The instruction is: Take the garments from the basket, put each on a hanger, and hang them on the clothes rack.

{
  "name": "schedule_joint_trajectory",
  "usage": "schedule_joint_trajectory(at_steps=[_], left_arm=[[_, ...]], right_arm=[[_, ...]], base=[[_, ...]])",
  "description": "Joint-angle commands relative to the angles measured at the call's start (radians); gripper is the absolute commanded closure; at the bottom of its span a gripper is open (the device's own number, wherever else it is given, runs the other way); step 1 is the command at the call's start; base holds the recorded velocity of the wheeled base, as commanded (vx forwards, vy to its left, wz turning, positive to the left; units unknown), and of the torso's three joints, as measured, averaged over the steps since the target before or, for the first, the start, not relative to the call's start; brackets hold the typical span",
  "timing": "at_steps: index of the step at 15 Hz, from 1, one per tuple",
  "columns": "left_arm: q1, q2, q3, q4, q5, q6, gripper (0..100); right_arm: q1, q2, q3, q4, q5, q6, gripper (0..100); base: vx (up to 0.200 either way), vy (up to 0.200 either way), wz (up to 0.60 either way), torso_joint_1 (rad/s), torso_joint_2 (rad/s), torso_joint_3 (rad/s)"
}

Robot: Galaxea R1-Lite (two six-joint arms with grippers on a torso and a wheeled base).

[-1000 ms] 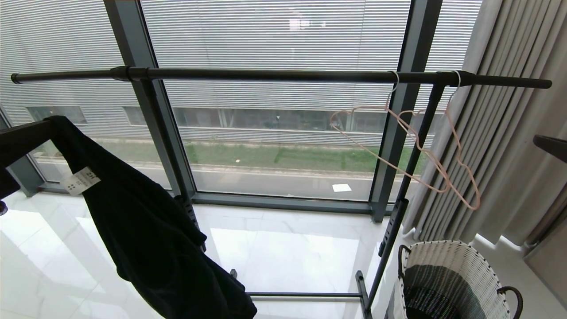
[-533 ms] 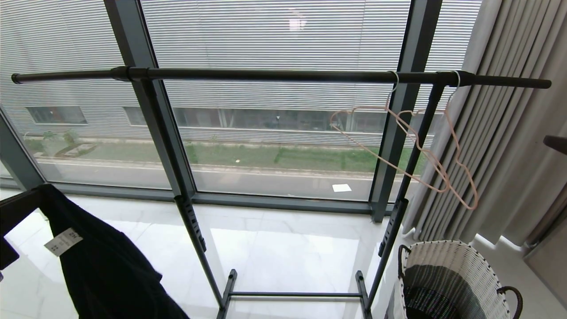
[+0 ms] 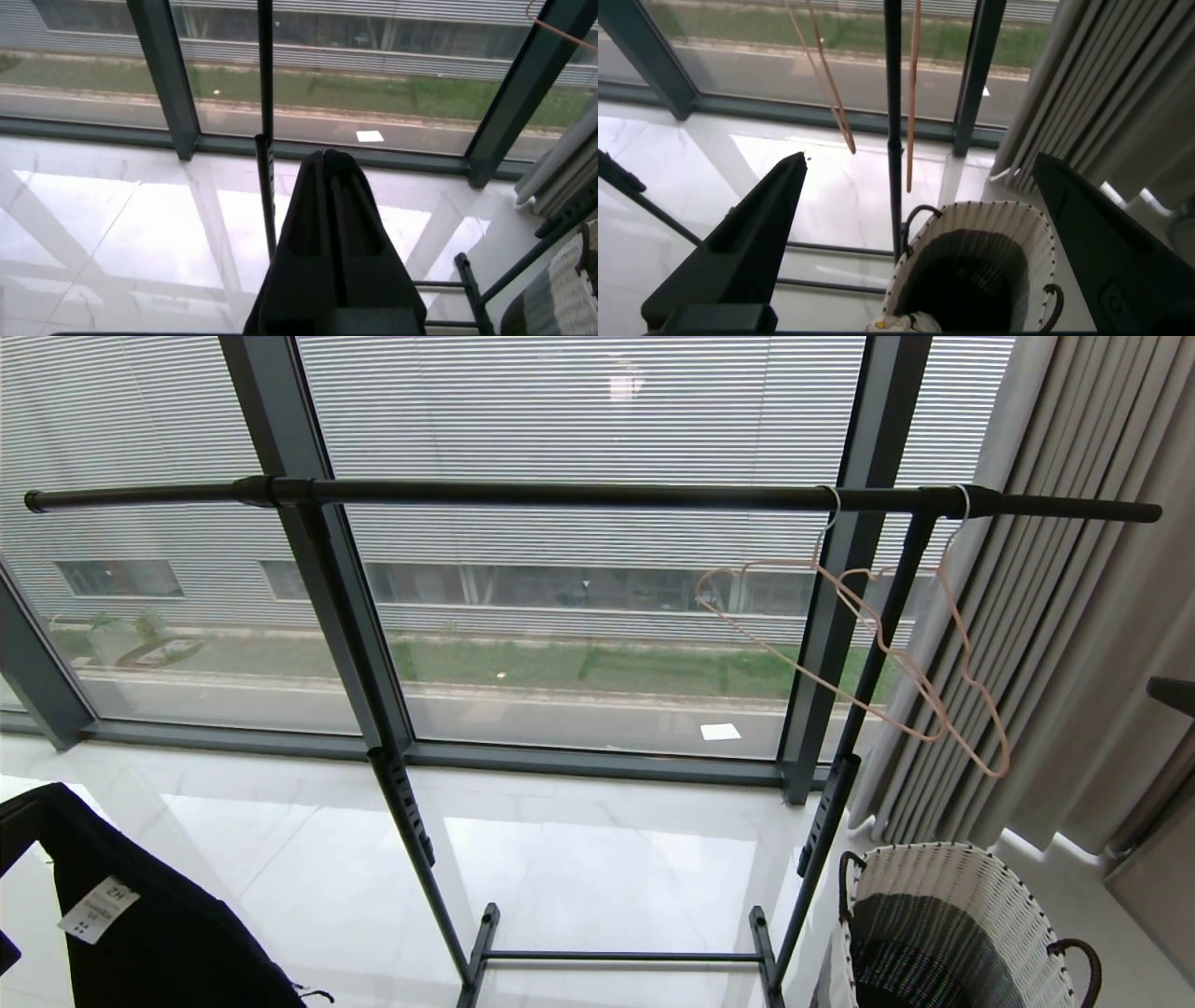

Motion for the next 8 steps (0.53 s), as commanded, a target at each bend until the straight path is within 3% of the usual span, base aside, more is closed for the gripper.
schedule_joint_trajectory(at_steps=[1,6,8], left_arm=[[0.003,-0.031,0.037,0.0,0.004,0.004,100],[0.014,-0.035,0.056,0.0,0.004,0.004,100],[0.014,-0.031,0.051,0.0,0.004,0.004,100]], right_arm=[[-0.006,0.013,-0.002,0.002,0.001,-0.002,0],[-0.007,0.057,-0.007,-0.013,0.001,-0.008,0],[-0.007,0.06,-0.008,-0.014,0.001,-0.007,0]], base=[[0.0,0.0,0.0,0.0,0.0,0.0],[0.0,0.0,0.0,0.0,0.0,0.0],[0.2,0.0,0.0,0.0,0.0,0.0]])
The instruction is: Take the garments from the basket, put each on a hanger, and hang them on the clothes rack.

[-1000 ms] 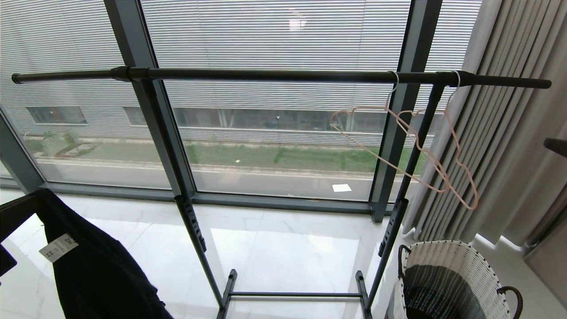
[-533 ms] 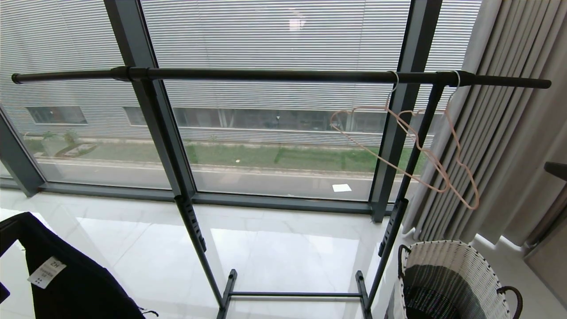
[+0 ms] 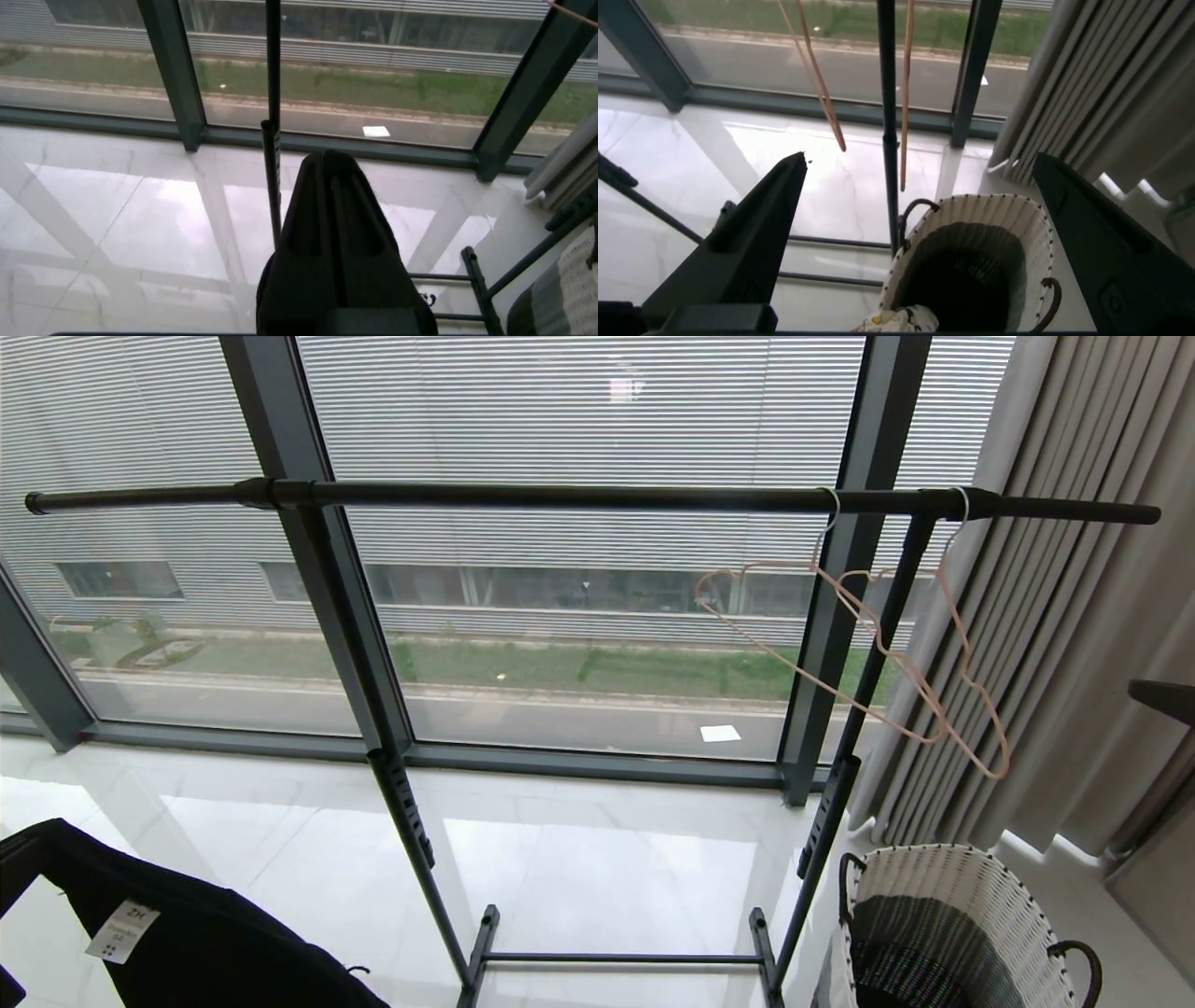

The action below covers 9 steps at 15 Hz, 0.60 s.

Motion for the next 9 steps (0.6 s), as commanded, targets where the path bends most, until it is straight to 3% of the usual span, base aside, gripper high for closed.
schedule_joint_trajectory(at_steps=[1,5,9], left_arm=[[0.001,0.006,-0.003,-0.001,-0.001,-0.001,100],[0.001,0.001,0.002,-0.001,0.001,-0.001,100],[0.001,-0.006,0.013,-0.001,0.002,-0.002,100]], right_arm=[[0.0,0.007,-0.001,-0.001,0.001,0.0,0],[0.0,0.009,-0.001,-0.001,0.002,-0.017,0],[0.0,0.075,-0.016,-0.017,0.002,-0.06,0]], base=[[0.2,0.0,0.0,-0.012,0.0,0.007],[0.2,0.0,0.0,0.012,0.0,0.004],[0.0,0.0,0.0,0.0,0.0,0.0]])
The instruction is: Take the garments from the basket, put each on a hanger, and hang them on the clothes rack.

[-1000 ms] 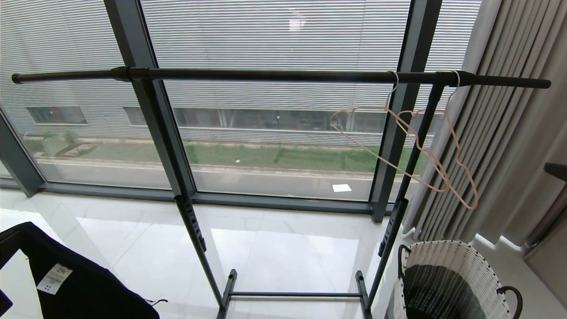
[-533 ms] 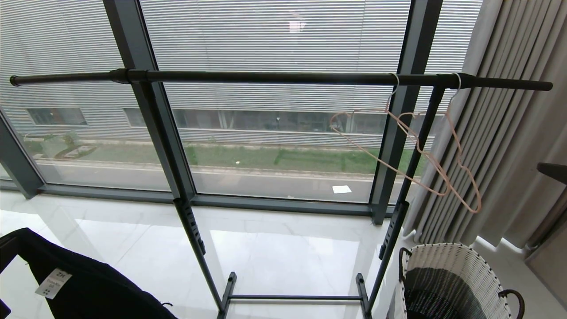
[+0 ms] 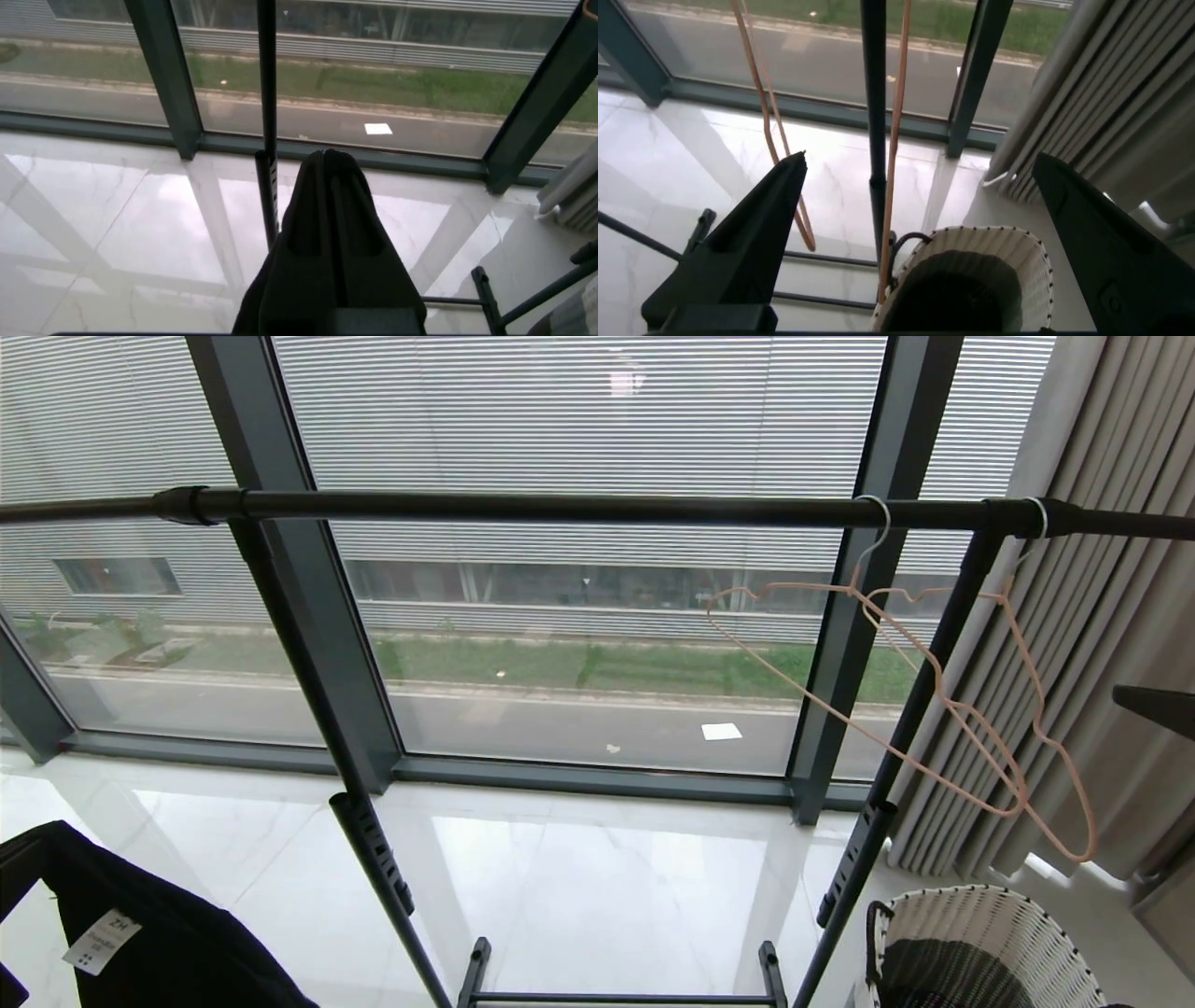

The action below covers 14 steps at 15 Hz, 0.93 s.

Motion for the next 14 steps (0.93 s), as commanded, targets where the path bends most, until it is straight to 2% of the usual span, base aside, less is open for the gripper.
schedule_joint_trajectory(at_steps=[1,6,14], left_arm=[[0.0,-0.002,0.013,0.0,0.001,0.0,100],[0.0,-0.026,0.043,0.0,-0.001,0.003,100],[-0.005,-0.054,0.084,0.0,-0.002,0.02,100]], right_arm=[[0.0,0.07,-0.016,-0.026,0.001,-0.021,0],[0.003,0.205,-0.023,-0.053,0.003,-0.09,0],[0.055,0.381,-0.103,-0.099,0.0,-0.091,0]], base=[[0.0,0.0,0.0,0.0,0.0,0.0],[0.0,0.0,0.0,0.0,0.0,0.0],[0.0,0.0,0.0,0.0,0.0,0.0]])
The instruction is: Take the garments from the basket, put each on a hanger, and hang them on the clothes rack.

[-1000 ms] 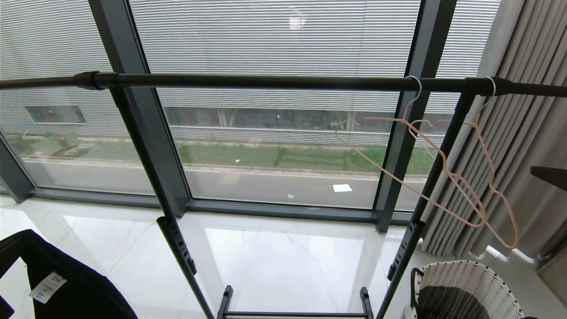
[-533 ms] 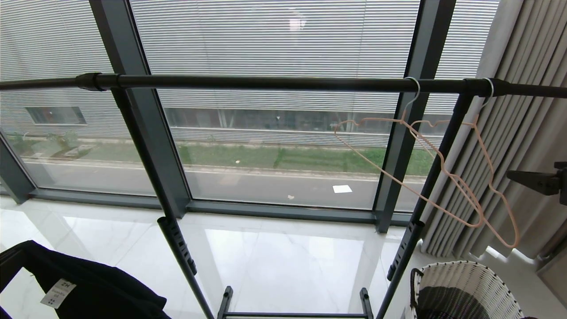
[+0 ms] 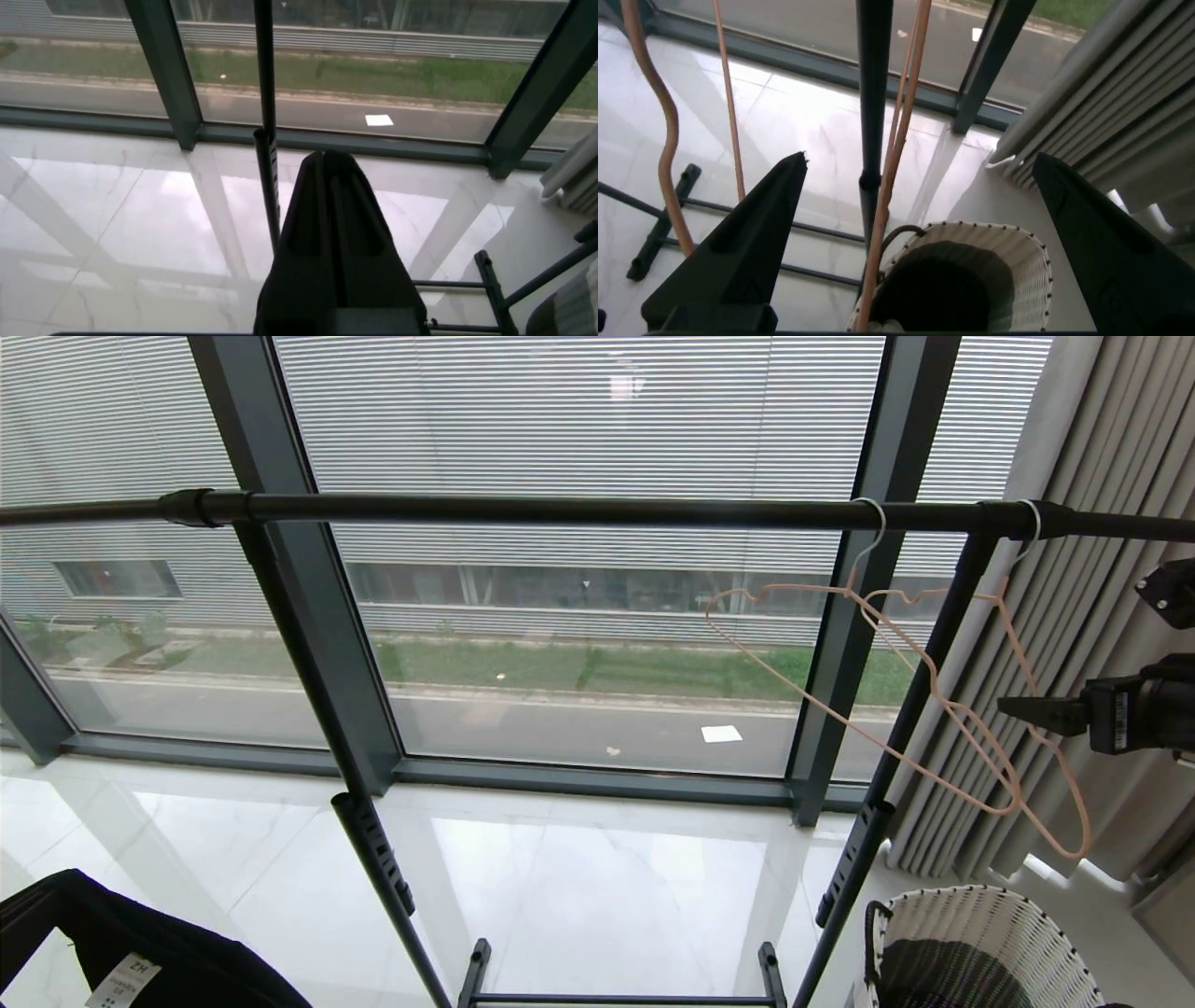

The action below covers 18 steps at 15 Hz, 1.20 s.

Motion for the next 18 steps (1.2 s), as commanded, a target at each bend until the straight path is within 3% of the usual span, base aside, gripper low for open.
schedule_joint_trajectory(at_steps=[1,14,15,18], left_arm=[[0.0,-0.001,0.001,-0.001,0.0,0.0,100],[0.0,-0.001,0.001,-0.001,0.0,0.022,100],[0.0,-0.001,0.001,-0.001,0.0,0.022,100],[0.0,-0.001,0.001,-0.001,0.0,0.022,100]], right_arm=[[0.004,0.067,-0.033,0.0,0.0,0.0,0],[0.016,0.17,-0.079,-0.028,-0.001,0.006,0],[0.022,0.171,-0.079,-0.028,-0.001,0.006,100],[0.036,0.171,-0.079,-0.029,-0.001,0.006,100]], base=[[0.0,0.0,0.0,0.0,0.0,0.0],[0.0,0.0,0.0,0.0,0.0,0.0],[0.0,0.0,0.0,0.0,0.0,0.0],[0.0,0.0,0.0,0.0,0.0,0.0]])
